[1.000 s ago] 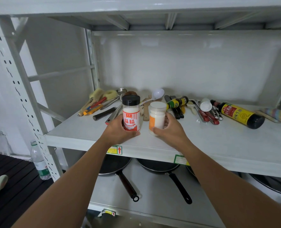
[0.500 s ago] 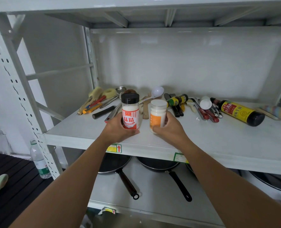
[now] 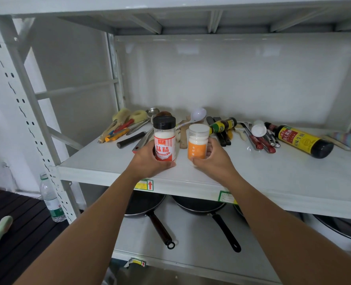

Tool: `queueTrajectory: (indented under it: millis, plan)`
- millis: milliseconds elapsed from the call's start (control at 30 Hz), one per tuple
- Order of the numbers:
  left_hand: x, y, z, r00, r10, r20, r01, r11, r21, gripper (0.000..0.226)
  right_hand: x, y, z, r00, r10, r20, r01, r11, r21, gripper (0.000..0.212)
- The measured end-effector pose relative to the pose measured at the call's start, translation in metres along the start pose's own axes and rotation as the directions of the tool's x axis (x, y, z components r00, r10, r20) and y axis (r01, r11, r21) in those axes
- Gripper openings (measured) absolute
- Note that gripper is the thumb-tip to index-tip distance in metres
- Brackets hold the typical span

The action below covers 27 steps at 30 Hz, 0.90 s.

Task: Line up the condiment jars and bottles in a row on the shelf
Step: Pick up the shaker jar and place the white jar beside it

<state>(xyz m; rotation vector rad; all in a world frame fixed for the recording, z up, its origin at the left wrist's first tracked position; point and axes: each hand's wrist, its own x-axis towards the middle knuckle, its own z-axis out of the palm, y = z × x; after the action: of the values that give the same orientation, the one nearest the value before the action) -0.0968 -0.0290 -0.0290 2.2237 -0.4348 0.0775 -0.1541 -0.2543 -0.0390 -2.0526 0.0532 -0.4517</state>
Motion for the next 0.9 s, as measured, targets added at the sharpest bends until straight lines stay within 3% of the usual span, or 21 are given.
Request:
queueTrajectory:
  millis: [200, 467, 900]
  plan:
    - [0.002, -0.002, 0.001, 1.0, -0.003, 0.003, 0.003, 1.0, 0.007, 0.088, -0.001, 0.002, 0.002, 1.0, -0.024, -0.01, 0.024, 0.999, -0.027, 0.096]
    - [0.003, -0.002, 0.002, 1.0, -0.018, -0.003, 0.018, 1.0, 0.003, 0.089, 0.003, 0.01, 0.002, 1.0, -0.02, 0.01, 0.02, 0.998, -0.061, 0.084]
    - [0.007, -0.006, 0.001, 0.999, -0.049, -0.016, 0.049, 0.999, 0.02, 0.091, 0.007, 0.012, 0.004, 0.999, -0.043, 0.009, 0.044, 0.991, -0.123, 0.092]
